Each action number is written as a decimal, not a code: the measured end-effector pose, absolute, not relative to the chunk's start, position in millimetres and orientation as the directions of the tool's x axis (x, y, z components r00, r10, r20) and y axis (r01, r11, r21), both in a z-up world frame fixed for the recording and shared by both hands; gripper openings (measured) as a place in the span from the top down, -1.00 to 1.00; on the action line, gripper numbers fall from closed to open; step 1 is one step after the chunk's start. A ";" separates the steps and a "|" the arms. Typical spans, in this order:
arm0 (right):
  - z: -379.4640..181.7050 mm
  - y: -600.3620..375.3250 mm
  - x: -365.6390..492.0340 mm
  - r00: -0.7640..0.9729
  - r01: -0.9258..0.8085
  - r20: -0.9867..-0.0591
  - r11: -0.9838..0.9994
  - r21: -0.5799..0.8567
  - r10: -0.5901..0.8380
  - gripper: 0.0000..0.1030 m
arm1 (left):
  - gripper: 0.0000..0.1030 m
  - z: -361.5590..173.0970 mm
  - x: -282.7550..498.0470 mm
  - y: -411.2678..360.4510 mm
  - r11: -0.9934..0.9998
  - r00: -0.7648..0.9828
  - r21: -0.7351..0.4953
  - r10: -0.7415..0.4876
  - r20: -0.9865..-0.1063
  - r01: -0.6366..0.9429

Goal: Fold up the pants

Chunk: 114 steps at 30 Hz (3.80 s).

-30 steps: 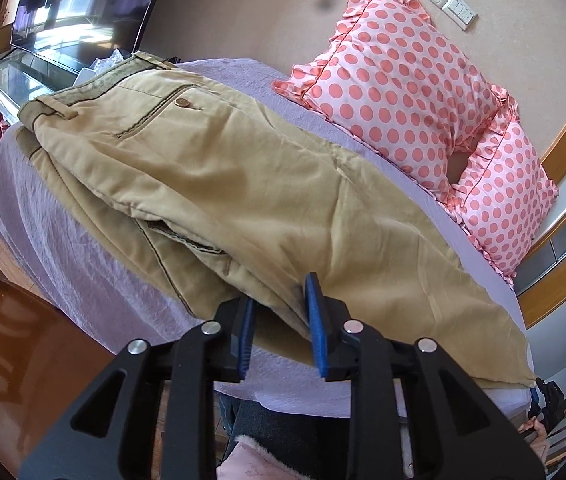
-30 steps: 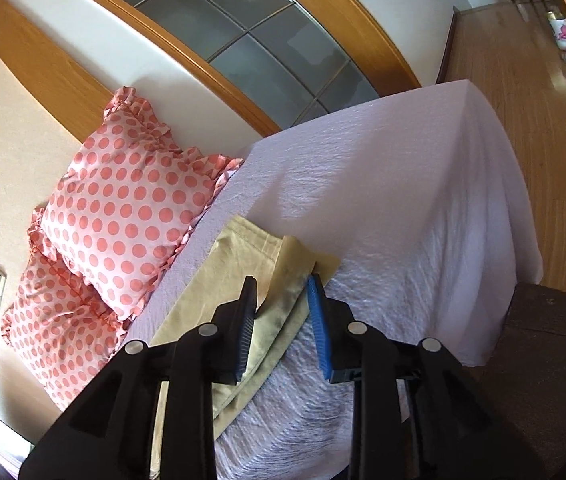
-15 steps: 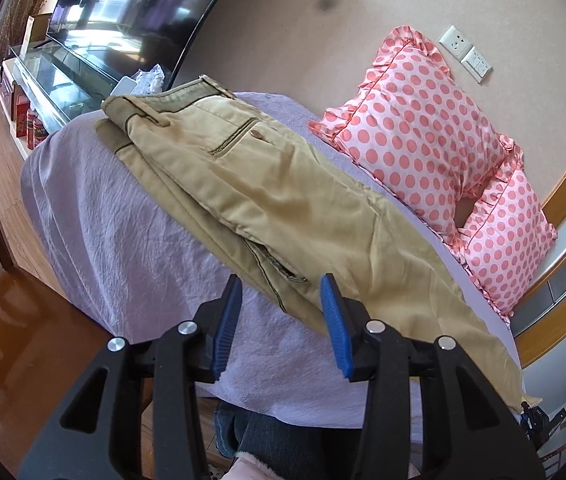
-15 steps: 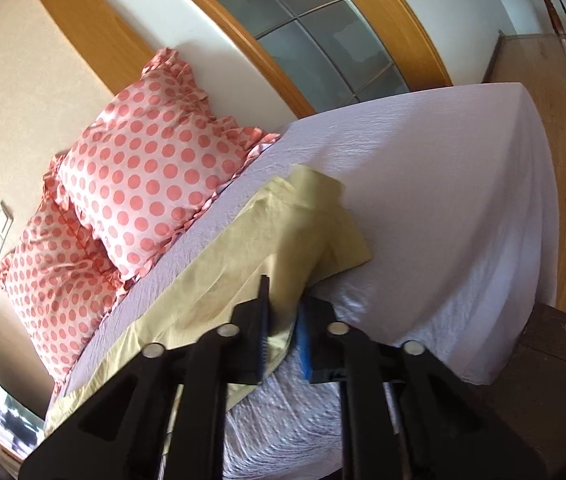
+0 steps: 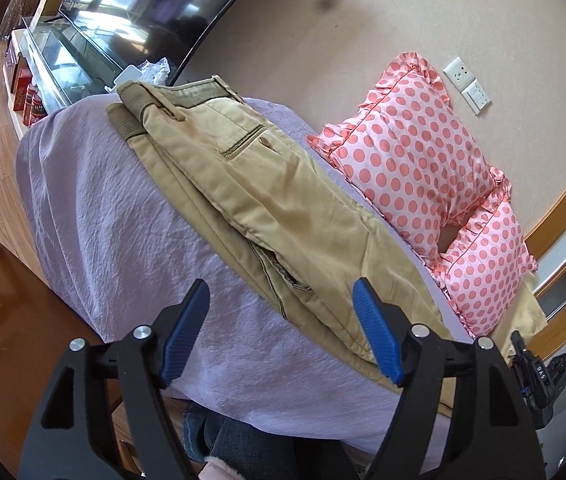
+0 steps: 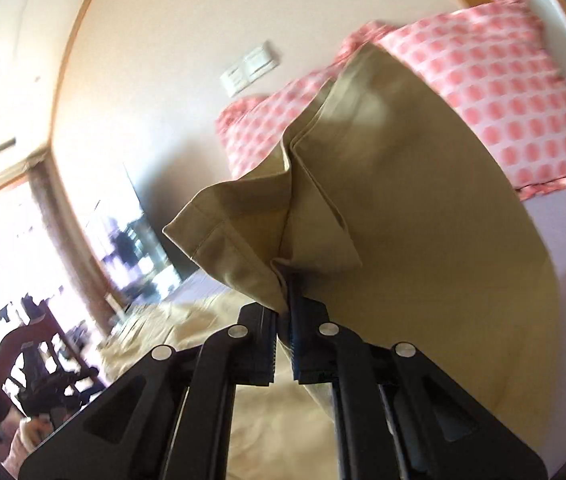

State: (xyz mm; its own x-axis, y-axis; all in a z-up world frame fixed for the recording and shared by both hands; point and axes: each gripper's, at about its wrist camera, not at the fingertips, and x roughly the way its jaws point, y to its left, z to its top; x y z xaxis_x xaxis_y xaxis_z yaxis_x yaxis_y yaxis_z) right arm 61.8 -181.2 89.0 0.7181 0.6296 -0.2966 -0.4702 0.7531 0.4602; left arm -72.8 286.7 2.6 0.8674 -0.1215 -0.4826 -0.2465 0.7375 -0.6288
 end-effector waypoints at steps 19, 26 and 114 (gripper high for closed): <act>41.4 -96.7 50.6 0.524 -0.515 -0.516 0.735 0.442 0.677 -0.66 | -0.61 9.7 -28.5 322.1 0.736 0.820 -0.543 0.028 -0.572 -0.404; 37.8 -96.7 52.6 0.523 -0.504 -0.517 0.735 0.454 0.678 -0.67 | -0.60 24.5 -18.0 326.2 0.751 0.819 -0.513 0.064 -0.570 -0.415; 62.6 -322.6 31.1 0.812 -0.167 -0.330 0.733 0.660 0.482 -0.91 | 0.25 41.3 37.6 -124.9 0.759 0.471 -0.172 -0.546 -0.693 0.628</act>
